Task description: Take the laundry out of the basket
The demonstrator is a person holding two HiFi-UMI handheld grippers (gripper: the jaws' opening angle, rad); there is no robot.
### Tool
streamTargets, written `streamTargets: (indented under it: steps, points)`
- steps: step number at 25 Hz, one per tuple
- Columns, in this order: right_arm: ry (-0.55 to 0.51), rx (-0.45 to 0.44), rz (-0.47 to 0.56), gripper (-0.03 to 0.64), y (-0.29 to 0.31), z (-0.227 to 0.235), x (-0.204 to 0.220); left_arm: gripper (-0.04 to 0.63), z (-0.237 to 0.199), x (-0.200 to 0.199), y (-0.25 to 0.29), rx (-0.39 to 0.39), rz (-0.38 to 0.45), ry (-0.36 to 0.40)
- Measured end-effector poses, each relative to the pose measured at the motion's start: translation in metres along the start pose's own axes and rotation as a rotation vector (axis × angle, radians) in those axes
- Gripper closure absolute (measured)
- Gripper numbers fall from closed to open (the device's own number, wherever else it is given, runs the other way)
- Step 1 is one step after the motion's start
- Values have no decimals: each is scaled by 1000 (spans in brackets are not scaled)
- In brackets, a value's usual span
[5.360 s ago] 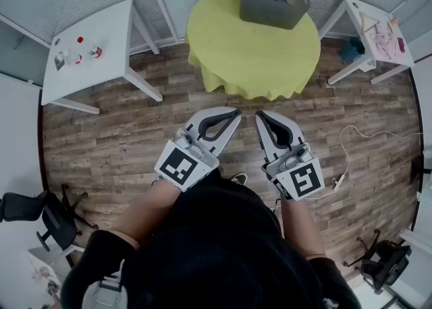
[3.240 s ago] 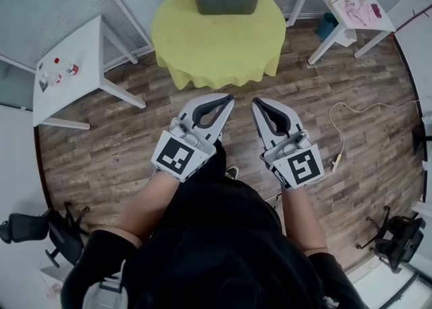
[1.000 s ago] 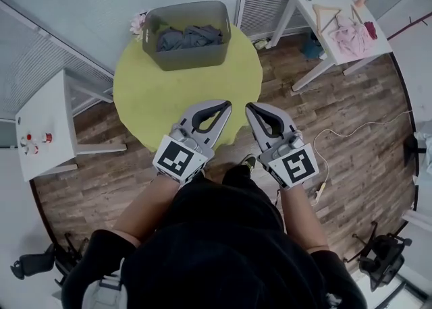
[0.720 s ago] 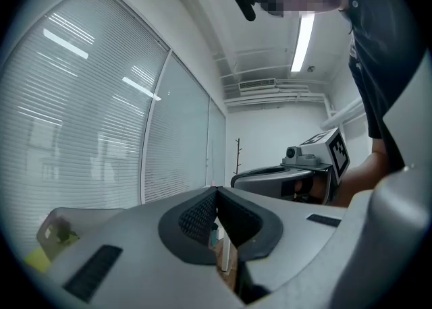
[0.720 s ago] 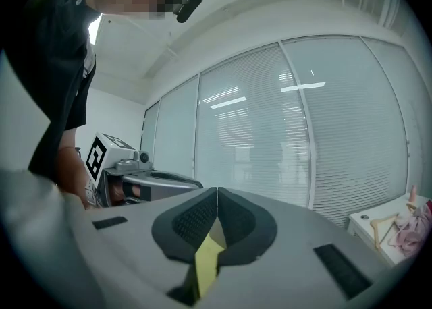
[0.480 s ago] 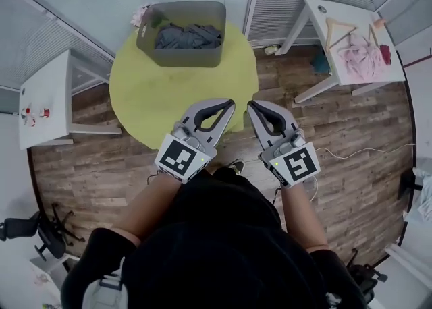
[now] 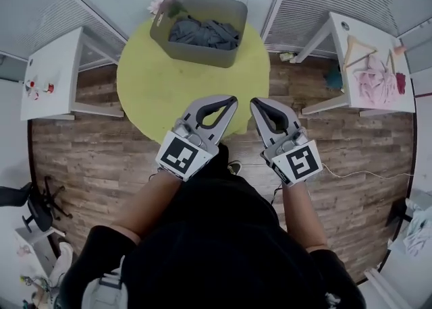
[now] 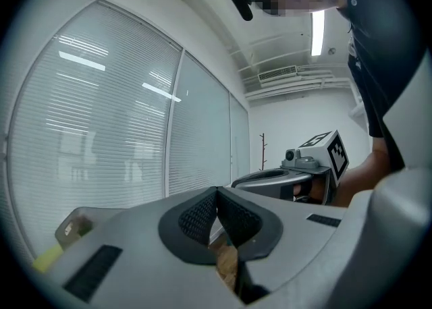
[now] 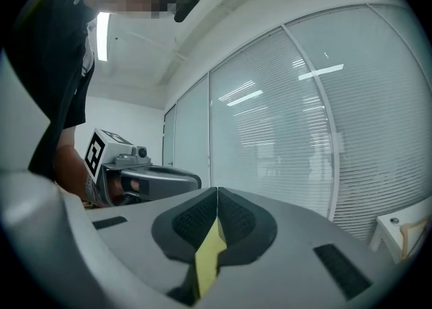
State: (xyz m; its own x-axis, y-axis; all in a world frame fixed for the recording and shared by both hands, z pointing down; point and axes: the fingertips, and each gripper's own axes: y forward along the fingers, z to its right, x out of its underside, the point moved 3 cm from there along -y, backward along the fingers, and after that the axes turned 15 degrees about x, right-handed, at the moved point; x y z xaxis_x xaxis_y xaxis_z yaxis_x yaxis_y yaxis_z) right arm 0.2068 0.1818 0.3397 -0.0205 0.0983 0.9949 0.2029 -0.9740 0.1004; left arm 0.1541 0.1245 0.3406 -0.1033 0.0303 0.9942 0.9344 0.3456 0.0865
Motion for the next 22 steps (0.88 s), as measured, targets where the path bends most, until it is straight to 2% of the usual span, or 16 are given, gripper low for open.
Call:
streamTargets:
  steps: [14, 18, 22]
  points:
    - [-81, -119, -48, 594, 134, -3, -13, 584, -129, 3, -21, -102, 54, -44]
    - [-101, -141, -68, 594, 162, -6, -13, 586, -156, 4, -32, -114, 20, -23]
    - [-110, -165, -81, 594, 187, -8, -12, 585, -180, 6, -41, -148, 25, -32]
